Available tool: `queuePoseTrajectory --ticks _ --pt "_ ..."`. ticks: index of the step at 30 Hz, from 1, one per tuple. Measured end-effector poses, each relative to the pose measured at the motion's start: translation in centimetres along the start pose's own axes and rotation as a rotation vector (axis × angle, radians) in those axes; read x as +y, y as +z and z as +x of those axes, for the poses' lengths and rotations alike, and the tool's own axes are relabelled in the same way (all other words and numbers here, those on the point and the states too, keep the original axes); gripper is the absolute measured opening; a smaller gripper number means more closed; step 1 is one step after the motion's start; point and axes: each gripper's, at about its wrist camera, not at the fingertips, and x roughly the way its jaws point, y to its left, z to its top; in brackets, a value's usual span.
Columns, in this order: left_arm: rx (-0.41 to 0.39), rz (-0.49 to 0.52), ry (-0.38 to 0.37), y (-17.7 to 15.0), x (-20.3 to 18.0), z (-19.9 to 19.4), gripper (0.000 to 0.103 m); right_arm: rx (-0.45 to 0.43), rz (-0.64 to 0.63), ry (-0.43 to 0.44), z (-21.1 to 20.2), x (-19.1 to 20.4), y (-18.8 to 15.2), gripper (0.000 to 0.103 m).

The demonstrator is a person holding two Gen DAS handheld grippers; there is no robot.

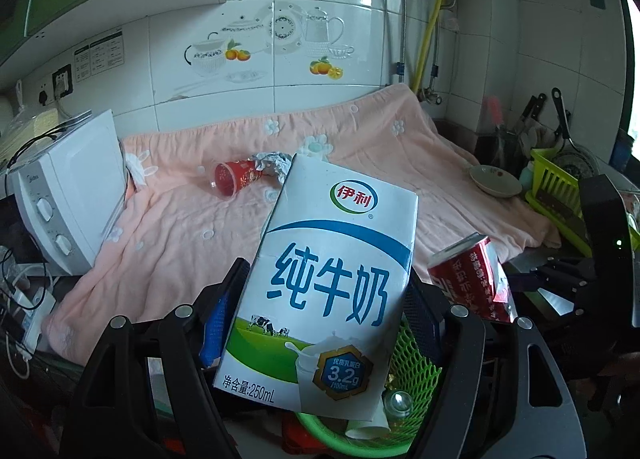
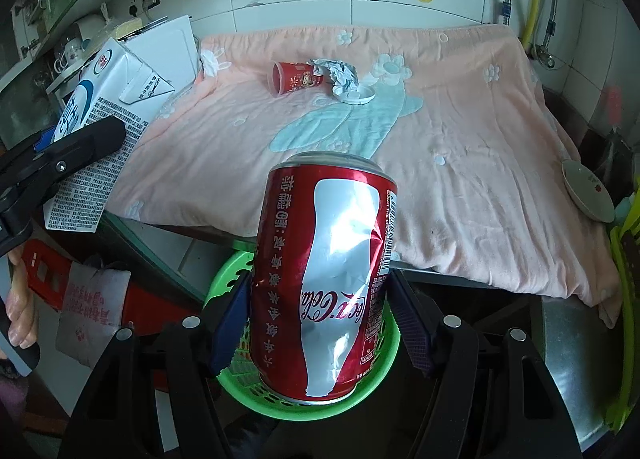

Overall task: Collect trash
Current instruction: 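Lower the cola can over the basket and open right tool while left carries the carton, then lower the milk carton into the green basket and open the left tool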

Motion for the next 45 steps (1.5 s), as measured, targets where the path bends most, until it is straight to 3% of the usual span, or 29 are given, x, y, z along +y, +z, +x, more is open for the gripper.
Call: queuePoseTrajectory --ticks 7,21,45 --pt "-0.038 -0.045 0.023 -1.0 0.2 -2.6 0.072 -0.025 -0.027 -0.042 -0.9 1.4 -1.0 0.065" --pt "-0.039 -0.089 0.026 -2.5 1.0 -4.1 0.072 -0.001 -0.003 -0.032 0.5 1.8 -1.6 0.065" --pt "0.001 -0.076 -0.039 -3.6 -0.9 -2.8 0.072 -0.075 0.069 -0.066 -3.0 -0.3 -2.0 0.075"
